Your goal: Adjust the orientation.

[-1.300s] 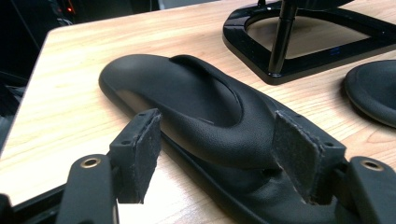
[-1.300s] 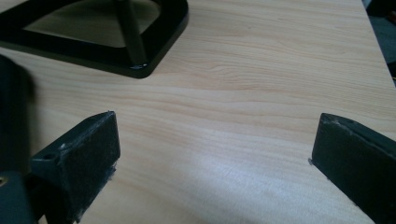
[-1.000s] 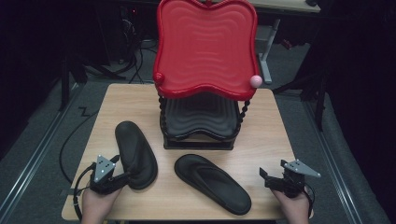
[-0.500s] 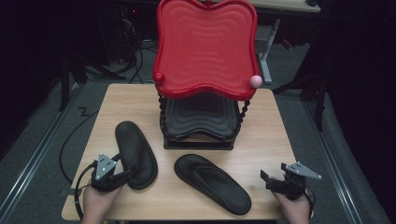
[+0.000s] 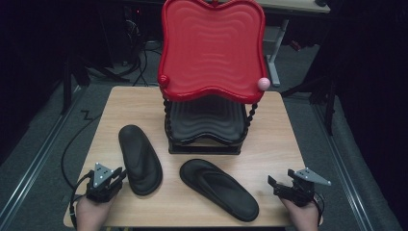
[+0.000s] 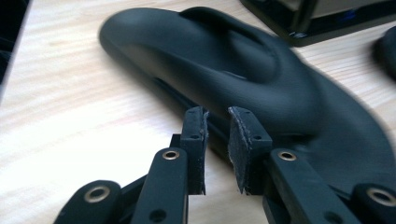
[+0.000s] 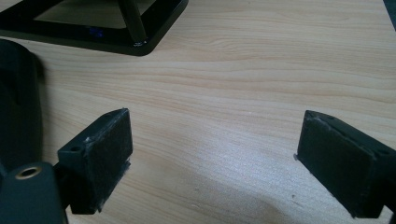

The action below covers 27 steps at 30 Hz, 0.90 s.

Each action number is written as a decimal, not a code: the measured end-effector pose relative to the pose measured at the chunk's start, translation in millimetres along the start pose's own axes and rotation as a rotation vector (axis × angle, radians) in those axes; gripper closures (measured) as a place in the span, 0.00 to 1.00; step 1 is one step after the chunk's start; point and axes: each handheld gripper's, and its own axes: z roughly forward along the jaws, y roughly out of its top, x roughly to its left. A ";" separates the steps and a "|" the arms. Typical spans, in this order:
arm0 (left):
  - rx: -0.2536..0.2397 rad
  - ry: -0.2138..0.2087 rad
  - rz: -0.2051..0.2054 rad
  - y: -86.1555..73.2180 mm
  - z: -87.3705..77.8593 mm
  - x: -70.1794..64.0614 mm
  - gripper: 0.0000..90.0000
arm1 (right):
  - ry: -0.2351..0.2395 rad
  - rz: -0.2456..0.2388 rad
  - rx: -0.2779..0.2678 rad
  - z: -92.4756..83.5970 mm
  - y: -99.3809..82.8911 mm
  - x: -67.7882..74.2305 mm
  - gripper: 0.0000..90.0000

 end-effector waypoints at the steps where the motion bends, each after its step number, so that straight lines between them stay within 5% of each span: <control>1: -0.006 -0.011 -0.004 0.7 -0.7 -2.2 0.84 | 0.000 0.001 -0.001 -0.1 0.0 0.2 0.12; 9: -0.009 -0.078 0.046 4.7 11.7 -22.8 0.83 | 0.016 0.003 0.005 4.1 -0.3 2.0 0.15; 13: -0.027 -0.079 0.120 9.2 12.6 -34.9 0.79 | 0.016 0.005 0.005 4.3 -0.4 2.5 0.15; 16: -0.124 -0.068 0.050 15.9 1.3 -21.8 0.72 | 0.014 0.015 -0.002 2.8 -0.3 2.2 0.15; 20: -0.158 -0.085 0.025 32.0 7.9 -21.0 0.57 | 0.015 0.026 0.005 4.5 -1.8 1.6 0.16; 24: -0.104 -0.076 0.124 43.5 31.2 -36.6 0.56 | 0.015 0.027 0.007 4.0 -2.0 2.8 0.16; 27: -0.053 -0.109 0.091 44.4 45.4 -33.4 0.58 | 0.014 0.029 0.001 2.0 -2.1 1.6 0.16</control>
